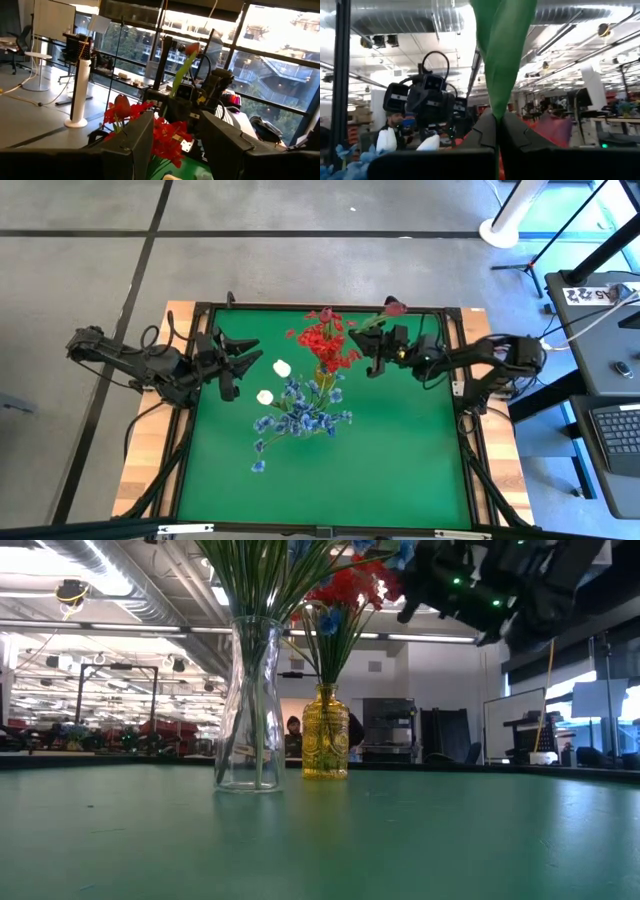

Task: Sort flowers into vase by color
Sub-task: Put the red flower into the yellow flower vase

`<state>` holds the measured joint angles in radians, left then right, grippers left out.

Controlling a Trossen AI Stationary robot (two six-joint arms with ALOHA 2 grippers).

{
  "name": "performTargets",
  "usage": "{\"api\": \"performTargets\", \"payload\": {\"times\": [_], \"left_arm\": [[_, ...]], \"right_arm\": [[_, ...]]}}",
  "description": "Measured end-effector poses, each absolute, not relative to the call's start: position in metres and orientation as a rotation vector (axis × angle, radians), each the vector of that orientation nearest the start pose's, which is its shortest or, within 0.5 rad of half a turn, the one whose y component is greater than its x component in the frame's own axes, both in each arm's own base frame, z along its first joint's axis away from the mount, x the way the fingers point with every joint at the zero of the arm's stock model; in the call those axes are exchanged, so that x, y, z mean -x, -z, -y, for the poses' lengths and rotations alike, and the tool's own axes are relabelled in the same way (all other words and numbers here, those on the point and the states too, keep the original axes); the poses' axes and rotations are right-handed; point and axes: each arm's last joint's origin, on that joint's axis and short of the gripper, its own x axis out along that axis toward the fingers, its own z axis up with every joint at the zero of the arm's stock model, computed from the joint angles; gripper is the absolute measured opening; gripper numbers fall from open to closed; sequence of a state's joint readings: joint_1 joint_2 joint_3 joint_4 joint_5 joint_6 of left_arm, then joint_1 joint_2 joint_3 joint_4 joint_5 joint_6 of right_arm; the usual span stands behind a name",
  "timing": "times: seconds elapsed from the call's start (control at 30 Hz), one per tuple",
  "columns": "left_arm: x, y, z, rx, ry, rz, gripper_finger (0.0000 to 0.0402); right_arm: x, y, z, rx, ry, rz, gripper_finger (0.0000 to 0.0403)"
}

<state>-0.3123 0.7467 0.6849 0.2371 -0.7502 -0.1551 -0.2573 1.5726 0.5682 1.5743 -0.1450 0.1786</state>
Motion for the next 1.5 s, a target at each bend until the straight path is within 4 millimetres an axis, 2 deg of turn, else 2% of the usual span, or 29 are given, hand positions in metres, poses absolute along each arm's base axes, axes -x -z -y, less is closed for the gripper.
{"api": "performTargets", "payload": {"times": [0.17,0.5,0.67,0.93,1.1,1.27,1.5], "left_arm": [[-0.16,-0.343,0.031,0.24,-0.425,0.182,0.0155],[-0.16,-0.342,0.031,0.237,-0.425,0.176,0.0155],[-0.16,-0.342,0.031,0.239,-0.425,0.176,0.0155],[-0.161,-0.341,0.031,0.252,-0.424,0.171,0.0155],[-0.161,-0.341,0.031,0.25,-0.425,0.167,0.0155],[-0.161,-0.341,0.031,0.251,-0.425,0.167,0.0155],[-0.161,-0.341,0.031,0.25,-0.424,0.167,0.0155]], "right_arm": [[-0.289,-0.237,0.071,-0.087,0.031,0.532,0.0],[-0.301,-0.207,0.074,-0.133,0.043,0.424,0.0],[-0.301,-0.21,0.074,-0.132,0.055,0.441,0.0],[-0.312,-0.235,0.076,-0.096,-0.007,0.53,0.0],[-0.314,-0.239,0.076,-0.068,-0.021,0.542,0.0],[-0.316,-0.238,0.076,-0.061,-0.014,0.518,0.0],[-0.321,-0.224,0.078,-0.051,0.002,0.438,0.0]]}}
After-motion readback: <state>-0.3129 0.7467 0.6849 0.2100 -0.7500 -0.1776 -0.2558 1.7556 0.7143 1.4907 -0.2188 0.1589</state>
